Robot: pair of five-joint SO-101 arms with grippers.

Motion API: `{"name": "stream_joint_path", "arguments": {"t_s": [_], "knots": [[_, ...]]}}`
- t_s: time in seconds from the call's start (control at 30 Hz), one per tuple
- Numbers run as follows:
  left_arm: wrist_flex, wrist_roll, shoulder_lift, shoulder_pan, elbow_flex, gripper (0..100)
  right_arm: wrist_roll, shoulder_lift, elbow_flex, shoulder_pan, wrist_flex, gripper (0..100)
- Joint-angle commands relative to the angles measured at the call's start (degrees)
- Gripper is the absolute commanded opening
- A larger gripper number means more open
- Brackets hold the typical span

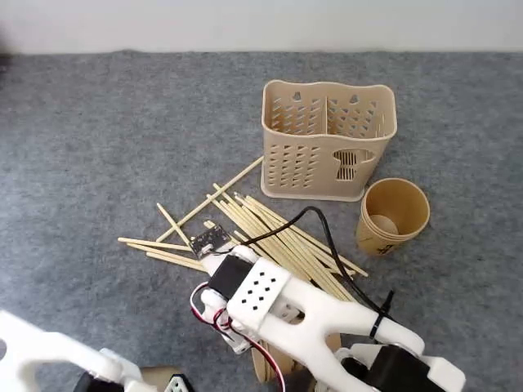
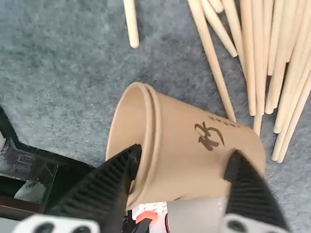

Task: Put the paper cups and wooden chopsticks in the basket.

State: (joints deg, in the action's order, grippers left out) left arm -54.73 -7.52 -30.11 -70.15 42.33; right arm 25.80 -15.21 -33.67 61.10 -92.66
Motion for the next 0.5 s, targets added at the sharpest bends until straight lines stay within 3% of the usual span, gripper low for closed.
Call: {"name": "stream_joint_path", "arguments": {"t_s": [0.0, 0.03, 0.13, 0.47], "knots": [[1.2, 0.2, -0.3, 0.2, -0.6, 16, -0.8, -1.0, 0.4, -1.1, 0.4, 5.0], [1.3, 0.2, -0.3, 0.2, -0.6, 16, -0.8, -1.1, 0.4, -1.1, 0.4, 0.0], [1.2, 0.2, -0.3, 0.2, -0.6, 16, -0.8, -1.6, 0.4, -1.2, -0.2, 4.5], [1.1, 0.2, -0.3, 0.1, -0.6, 16, -6.3, -1.8, 10.7, -11.6, -10.3, 0.9]]}}
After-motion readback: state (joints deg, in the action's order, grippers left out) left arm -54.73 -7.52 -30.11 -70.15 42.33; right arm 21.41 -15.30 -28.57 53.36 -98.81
